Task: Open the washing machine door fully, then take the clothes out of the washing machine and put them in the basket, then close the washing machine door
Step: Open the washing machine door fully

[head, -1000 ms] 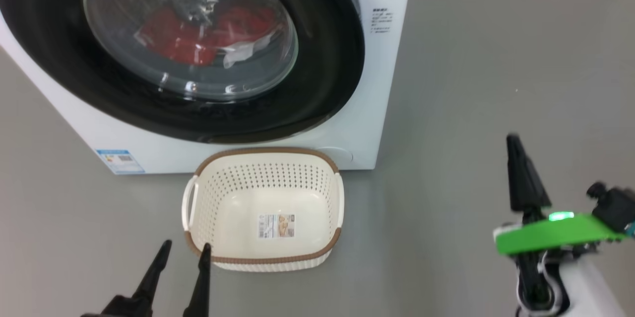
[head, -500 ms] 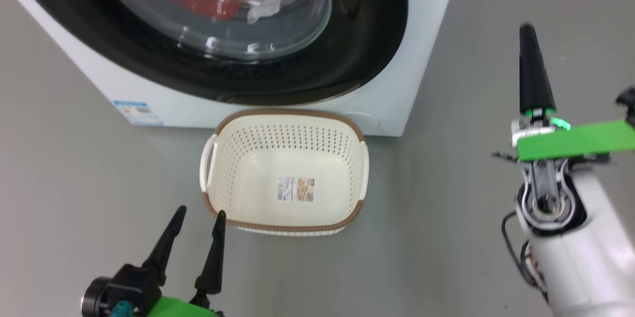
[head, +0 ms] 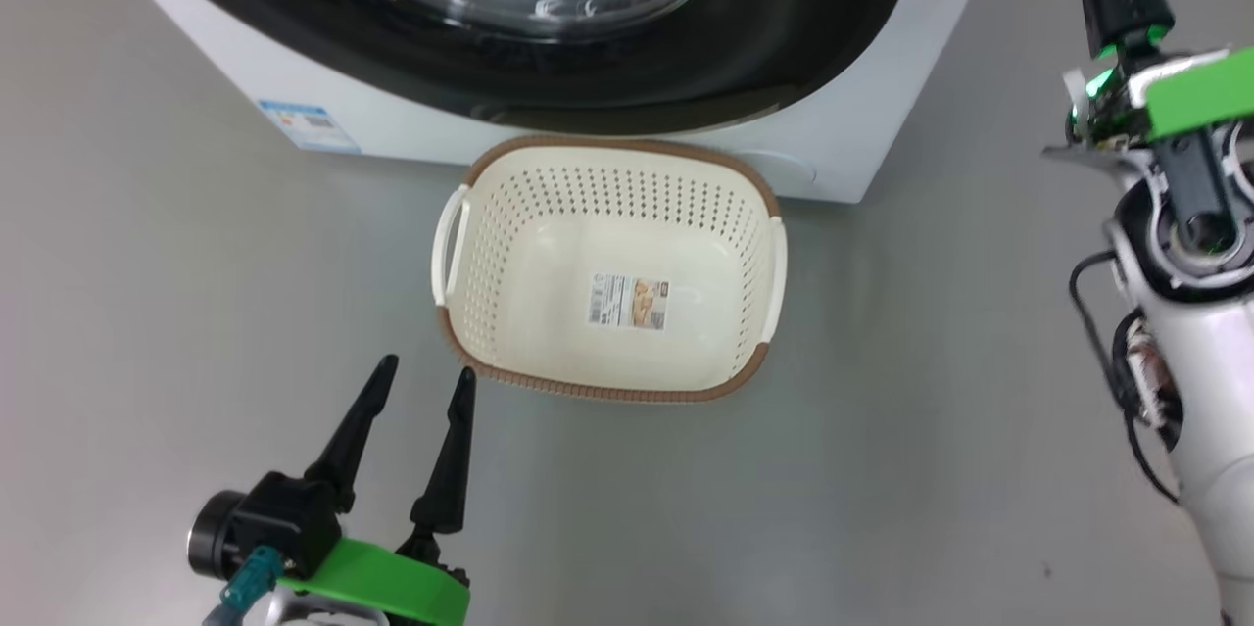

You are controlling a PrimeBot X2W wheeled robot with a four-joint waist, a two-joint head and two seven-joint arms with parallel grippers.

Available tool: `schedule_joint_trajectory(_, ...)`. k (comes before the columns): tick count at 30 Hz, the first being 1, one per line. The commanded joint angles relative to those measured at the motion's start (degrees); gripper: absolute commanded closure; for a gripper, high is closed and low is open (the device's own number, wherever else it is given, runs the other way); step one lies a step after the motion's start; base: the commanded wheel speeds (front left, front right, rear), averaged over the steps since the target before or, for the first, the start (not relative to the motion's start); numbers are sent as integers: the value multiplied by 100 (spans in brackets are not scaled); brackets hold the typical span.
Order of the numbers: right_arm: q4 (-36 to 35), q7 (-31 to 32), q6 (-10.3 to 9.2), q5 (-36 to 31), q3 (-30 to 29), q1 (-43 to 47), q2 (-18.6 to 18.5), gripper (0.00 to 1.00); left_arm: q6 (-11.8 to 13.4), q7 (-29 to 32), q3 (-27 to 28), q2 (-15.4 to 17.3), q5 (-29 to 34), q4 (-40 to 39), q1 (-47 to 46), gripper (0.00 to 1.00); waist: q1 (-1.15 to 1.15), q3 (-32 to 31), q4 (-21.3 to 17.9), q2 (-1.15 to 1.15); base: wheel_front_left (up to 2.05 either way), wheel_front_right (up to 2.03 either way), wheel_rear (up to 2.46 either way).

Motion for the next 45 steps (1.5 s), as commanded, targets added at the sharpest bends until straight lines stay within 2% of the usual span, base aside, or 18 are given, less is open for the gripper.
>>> schedule_joint_trajectory(1, -46, 304, -4, 213, 121, -244, -41, 100, 4, -70, 149, 56, -40, -81, -162, 0, 0, 217, 150, 0, 0, 0, 0)
schedule_joint_trajectory(10, 313, 1592, -4, 802, 117, -926, -218, 100, 4, -70, -8, 51, -89, -16, -354, 0, 0, 479, 255, 0, 0, 0, 0)
schedule_joint_trajectory(18, 593, 2165, -4, 961, -45, -1385, -321, 100, 4, -70, -123, 48, -155, 3, -493, 0, 0, 654, 349, 0, 0, 0, 0)
schedule_joint_trajectory(25, 1078, 2803, -4, 944, 67, -1752, -462, 100, 4, -70, -159, 46, -200, 22, -568, 0, 0, 778, 426, 0, 0, 0, 0)
schedule_joint_trajectory(36, 1550, 3250, -4, 745, 281, -2072, -439, 100, 4, -70, -232, 44, -277, 48, -638, 0, -1, 820, 469, 0, 0, 0, 0)
schedule_joint_trajectory(45, 1546, 3489, -4, 679, 377, -1939, -357, 100, 4, -70, -259, 44, -291, 90, -622, 0, -1, 674, 430, 0, 0, 0, 0)
